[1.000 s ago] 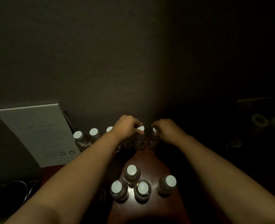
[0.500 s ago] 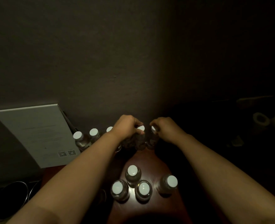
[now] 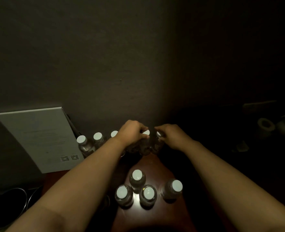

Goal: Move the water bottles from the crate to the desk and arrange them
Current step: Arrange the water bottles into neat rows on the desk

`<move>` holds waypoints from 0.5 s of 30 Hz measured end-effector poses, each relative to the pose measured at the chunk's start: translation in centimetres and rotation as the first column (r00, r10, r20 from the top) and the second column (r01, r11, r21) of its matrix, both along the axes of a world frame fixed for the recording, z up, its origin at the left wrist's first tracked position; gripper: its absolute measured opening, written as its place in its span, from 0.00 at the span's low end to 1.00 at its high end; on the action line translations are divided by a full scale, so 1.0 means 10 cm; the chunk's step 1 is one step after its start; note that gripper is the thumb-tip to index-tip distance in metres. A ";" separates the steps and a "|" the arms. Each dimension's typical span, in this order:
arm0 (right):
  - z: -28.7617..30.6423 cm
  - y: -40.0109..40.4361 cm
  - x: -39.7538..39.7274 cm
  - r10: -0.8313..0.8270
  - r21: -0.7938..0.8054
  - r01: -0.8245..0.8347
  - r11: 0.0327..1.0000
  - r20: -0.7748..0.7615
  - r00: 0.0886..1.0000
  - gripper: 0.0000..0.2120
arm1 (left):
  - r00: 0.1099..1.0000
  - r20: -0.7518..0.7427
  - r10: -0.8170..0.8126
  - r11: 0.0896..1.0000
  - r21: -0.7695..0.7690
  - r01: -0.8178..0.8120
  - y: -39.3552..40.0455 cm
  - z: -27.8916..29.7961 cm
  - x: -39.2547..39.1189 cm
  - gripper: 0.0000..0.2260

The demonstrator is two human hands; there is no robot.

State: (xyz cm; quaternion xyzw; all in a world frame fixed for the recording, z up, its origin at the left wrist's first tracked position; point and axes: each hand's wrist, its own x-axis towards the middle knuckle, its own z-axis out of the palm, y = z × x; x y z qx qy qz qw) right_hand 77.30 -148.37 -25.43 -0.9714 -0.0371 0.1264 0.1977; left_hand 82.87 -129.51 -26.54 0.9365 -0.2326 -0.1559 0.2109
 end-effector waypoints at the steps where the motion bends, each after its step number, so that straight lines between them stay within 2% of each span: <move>1: 0.01 -0.01 -0.03 0.007 0.002 -0.007 1.000 -0.003 1.000 0.31 | 1.000 0.009 0.000 1.000 0.008 0.000 0.00 0.00 -0.02 0.20; 4: 0.08 -0.04 -0.14 0.027 -0.010 -0.027 1.000 0.028 0.999 0.31 | 0.994 0.074 -0.074 0.990 0.122 0.065 -0.04 0.07 -0.09 0.14; 6: 0.16 -0.06 -0.24 0.022 -0.012 -0.021 1.000 0.067 0.998 0.28 | 0.983 0.130 -0.126 0.976 0.195 0.099 -0.06 0.14 -0.15 0.15; 9: 0.32 -0.10 -0.47 0.018 -0.017 -0.017 1.000 0.112 0.994 0.20 | 0.970 0.215 -0.118 0.979 0.188 0.077 -0.02 0.25 -0.28 0.22; 12: 0.43 -0.14 -0.77 -0.013 -0.080 0.018 0.997 0.071 0.997 0.14 | 0.959 0.265 -0.105 0.983 0.171 0.061 0.11 0.36 -0.49 0.21; 15: 0.45 -0.14 -1.07 -0.062 -0.137 0.061 0.989 0.000 0.998 0.15 | 0.949 0.283 -0.138 0.966 0.250 0.066 0.27 0.46 -0.76 0.15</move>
